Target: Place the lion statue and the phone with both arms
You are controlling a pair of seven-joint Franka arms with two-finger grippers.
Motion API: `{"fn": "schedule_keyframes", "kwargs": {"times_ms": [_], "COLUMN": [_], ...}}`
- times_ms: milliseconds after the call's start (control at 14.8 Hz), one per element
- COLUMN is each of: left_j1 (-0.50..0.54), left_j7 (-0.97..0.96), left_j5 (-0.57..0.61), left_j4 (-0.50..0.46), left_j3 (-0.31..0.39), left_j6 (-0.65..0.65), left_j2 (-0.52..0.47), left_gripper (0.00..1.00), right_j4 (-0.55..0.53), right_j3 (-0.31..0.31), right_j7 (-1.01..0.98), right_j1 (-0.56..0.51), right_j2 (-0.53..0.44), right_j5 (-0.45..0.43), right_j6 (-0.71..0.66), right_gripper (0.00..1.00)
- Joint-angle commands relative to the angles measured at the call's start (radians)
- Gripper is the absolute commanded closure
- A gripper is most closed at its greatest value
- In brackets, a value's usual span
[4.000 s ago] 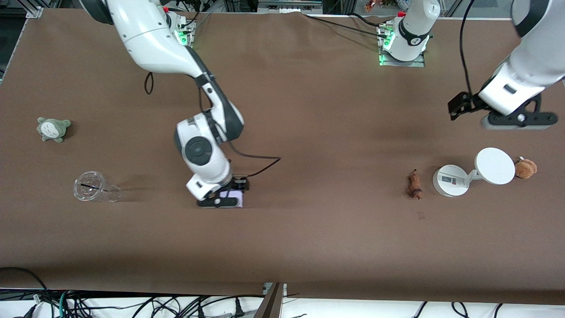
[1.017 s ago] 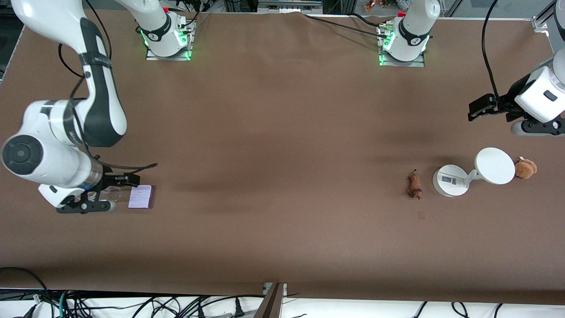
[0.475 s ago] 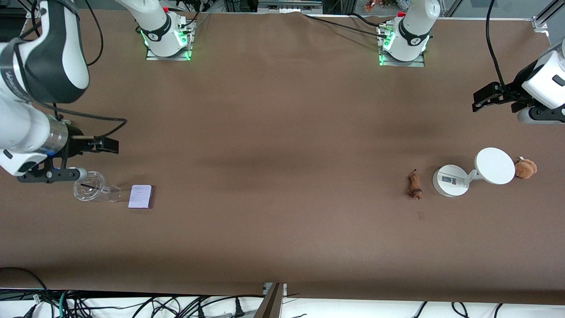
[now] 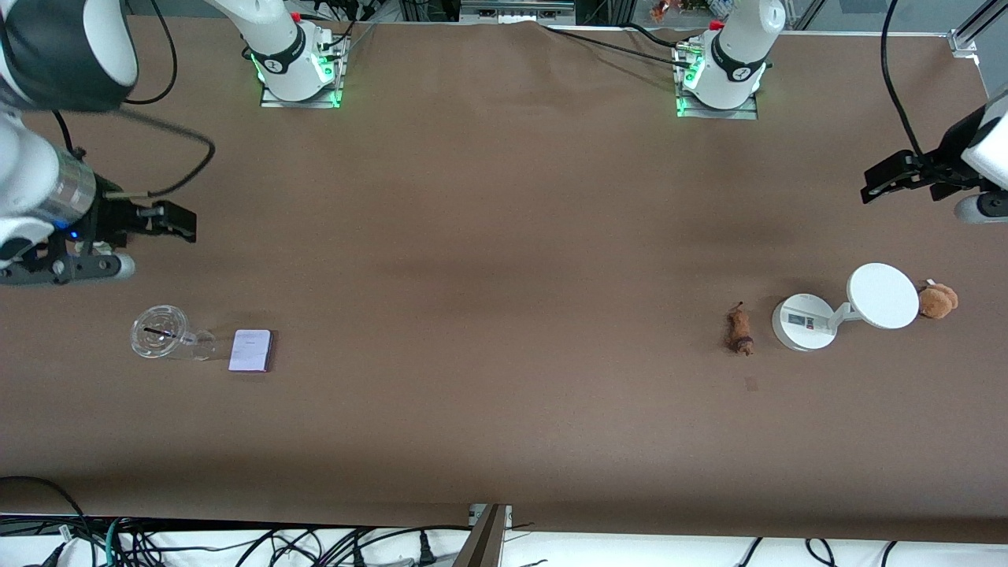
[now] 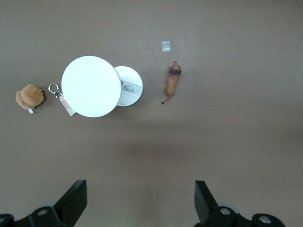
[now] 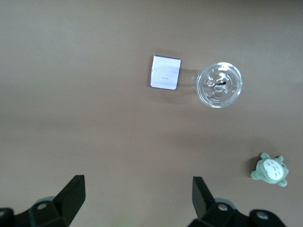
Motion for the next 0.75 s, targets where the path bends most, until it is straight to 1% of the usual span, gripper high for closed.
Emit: {"fn": "schedule_keyframes", "kwargs": {"times_ms": [0, 68, 203, 339, 475, 678], "left_j1": [0.014, 0.013, 0.014, 0.014, 0.017, 0.005], "left_j7": [0.002, -0.005, -0.003, -0.003, 0.006, -0.021], "left_j5": [-0.011, -0.01, -0.005, -0.001, 0.001, -0.005], "left_j4": [0.015, 0.025, 0.033, 0.044, 0.053, 0.053], "left_j3": [-0.005, -0.01, -0.01, -0.01, -0.004, -0.014], "left_j6": [-0.016, -0.014, -0.016, -0.014, -0.014, -0.014], "left_j2": [0.016, 0.025, 0.027, 0.025, 0.025, 0.042], "left_gripper": [0.0, 0.0, 0.0, 0.0, 0.0, 0.0], "right_j4": [-0.097, -0.107, -0.111, -0.096, -0.075, -0.074], "right_j3": [0.03, 0.03, 0.038, 0.041, 0.041, 0.041], "right_j7": [-0.009, -0.009, -0.029, -0.037, -0.036, -0.036], "right_j1": [-0.045, -0.056, -0.063, -0.056, -0.056, -0.054], "right_j2": [-0.142, -0.16, -0.162, -0.133, -0.124, -0.116], "right_j5": [-0.006, -0.003, -0.006, -0.003, -0.01, -0.01], "right_j6": [-0.015, -0.024, -0.03, -0.049, -0.056, -0.053], "right_gripper": [0.0, 0.0, 0.0, 0.0, 0.0, 0.0]}}
